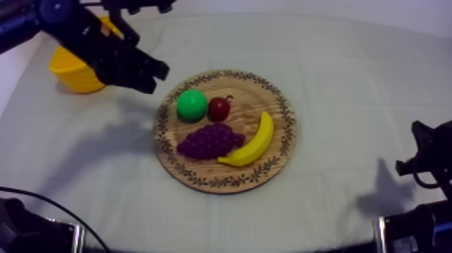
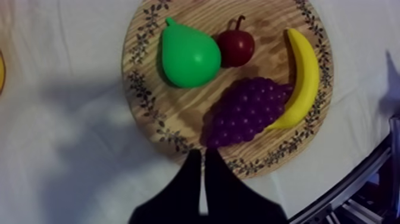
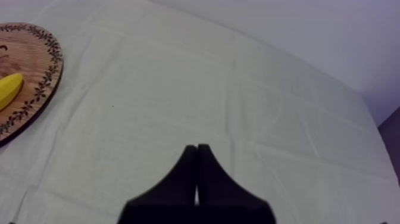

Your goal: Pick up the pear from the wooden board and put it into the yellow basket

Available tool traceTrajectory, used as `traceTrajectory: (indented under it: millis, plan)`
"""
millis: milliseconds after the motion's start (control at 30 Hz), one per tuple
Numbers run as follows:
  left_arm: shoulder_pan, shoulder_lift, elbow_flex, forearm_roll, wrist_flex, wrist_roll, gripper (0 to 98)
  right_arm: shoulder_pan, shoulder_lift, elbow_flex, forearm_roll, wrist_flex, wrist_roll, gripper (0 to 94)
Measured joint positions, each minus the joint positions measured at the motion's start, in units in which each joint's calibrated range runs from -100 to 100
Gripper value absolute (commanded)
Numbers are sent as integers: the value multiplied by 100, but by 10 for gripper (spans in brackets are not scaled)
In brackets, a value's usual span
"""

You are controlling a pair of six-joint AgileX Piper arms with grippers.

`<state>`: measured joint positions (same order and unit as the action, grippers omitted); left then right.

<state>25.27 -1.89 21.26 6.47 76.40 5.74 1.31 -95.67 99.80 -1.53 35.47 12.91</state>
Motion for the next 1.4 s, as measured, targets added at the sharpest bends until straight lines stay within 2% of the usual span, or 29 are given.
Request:
traceTrajectory:
  millis: [167, 333, 433, 700, 1033, 1233, 1400]
  plan:
    - [304, 224, -694, -297, 411, 334, 2, 0, 0, 0, 0, 0, 0, 4]
    - [528, 371, -1303, -404, 756, 552, 3, 0, 0, 0, 0, 0, 0, 4]
    - [549, 489, -1534, -424, 851, 625, 42, 0, 0, 0, 0, 0, 0, 4]
    - [375, 749, -1591, -504, 1054, 842, 312, 0, 0, 0, 0, -7, 0, 4]
    - [345, 870, -1762, -561, 1269, 977, 747, 0, 0, 0, 0, -7, 0, 4]
    - [348, 952, -1792, -561, 1280, 1037, 894, 0, 0, 0, 0, -7, 0, 4]
    - [341, 1072, -1800, -561, 1244, 1101, 938, 0, 0, 0, 0, -16, 0, 4]
